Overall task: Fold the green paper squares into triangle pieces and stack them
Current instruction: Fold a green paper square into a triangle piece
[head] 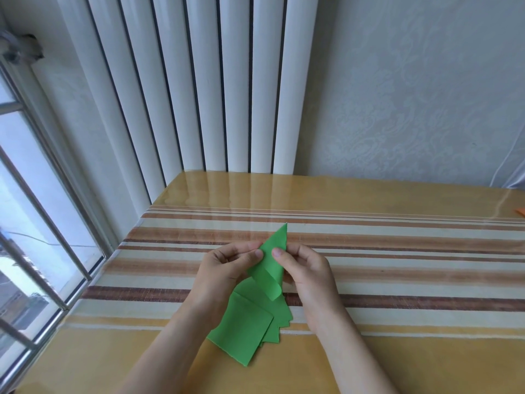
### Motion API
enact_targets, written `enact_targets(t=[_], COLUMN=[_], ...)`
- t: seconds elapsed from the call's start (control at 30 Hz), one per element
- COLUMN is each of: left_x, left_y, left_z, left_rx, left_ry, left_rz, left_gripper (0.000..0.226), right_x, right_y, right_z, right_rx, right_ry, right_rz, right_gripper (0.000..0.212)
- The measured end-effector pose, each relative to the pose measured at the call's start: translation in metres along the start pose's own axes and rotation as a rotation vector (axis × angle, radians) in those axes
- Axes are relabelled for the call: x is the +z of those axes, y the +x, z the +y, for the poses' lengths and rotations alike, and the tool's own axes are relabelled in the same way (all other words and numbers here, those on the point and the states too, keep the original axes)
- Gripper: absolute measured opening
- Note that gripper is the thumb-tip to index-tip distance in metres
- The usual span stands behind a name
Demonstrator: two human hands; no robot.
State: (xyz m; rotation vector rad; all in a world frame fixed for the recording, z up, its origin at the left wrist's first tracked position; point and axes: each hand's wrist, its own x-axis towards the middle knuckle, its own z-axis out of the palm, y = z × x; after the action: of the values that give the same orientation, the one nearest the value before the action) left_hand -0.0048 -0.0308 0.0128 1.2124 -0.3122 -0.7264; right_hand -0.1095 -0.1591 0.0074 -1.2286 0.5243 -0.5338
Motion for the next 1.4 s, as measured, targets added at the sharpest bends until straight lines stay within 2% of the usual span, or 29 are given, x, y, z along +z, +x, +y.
enact_targets(t=[0.1,0.2,0.4,0.53,0.67,0.77,0.97,1.2,1.4], left_x=[0.0014,0.0010,-0.0007,-0.0022,0.0010,0.0033,0.0019,-0.0007,-0.0025], left_y=[-0.0004,-0.0005,0.0003,-0.0007,-0.0012,-0.0020,-0.0018,0.0007,0.0020], left_z=[-0.0026,-0.0031,-0.0004,-0.0002,-0.0028,-0.0037,-0.0023,-0.0010,-0.0023], left_rx=[0.018,0.020,-0.001,-0.017,0.152,0.217,0.149,0.052,0.015], left_ry=[0.113,0.168,0.026,-0.013,0.270,0.368,0.256,0.038,0.129], left_rz=[0.017,0.037,0.040,0.047,0.113,0.142,0.132,0.150,0.124], left_gripper=[0.023,0.017,0.013,0.013,0.010,0.009,0.013,0.010,0.012], right_x=[-0.0022,-0.0033,-0.0015,-0.0006,-0.0006,-0.0005,-0.0006,-0.0016,-0.0059], right_y=[0.0042,0.0057,0.0000,0.0016,0.0022,0.0028,0.0038,0.0037,0.0047], right_z=[0.0018,0.0036,-0.0020,0.0005,0.0035,0.0045,0.0055,0.0051,0.0068], right_rx=[-0.063,-0.095,0.019,-0.001,-0.013,-0.033,-0.099,-0.063,-0.077], right_ry=[-0.064,-0.122,-0.061,-0.091,-0.102,-0.131,-0.206,-0.170,-0.216], right_rz=[0.085,0.094,-0.045,-0.003,0.049,0.081,0.074,0.054,-0.006], right_gripper=[0.011,0.010,0.018,0.017,0.014,0.012,0.011,0.014,0.010])
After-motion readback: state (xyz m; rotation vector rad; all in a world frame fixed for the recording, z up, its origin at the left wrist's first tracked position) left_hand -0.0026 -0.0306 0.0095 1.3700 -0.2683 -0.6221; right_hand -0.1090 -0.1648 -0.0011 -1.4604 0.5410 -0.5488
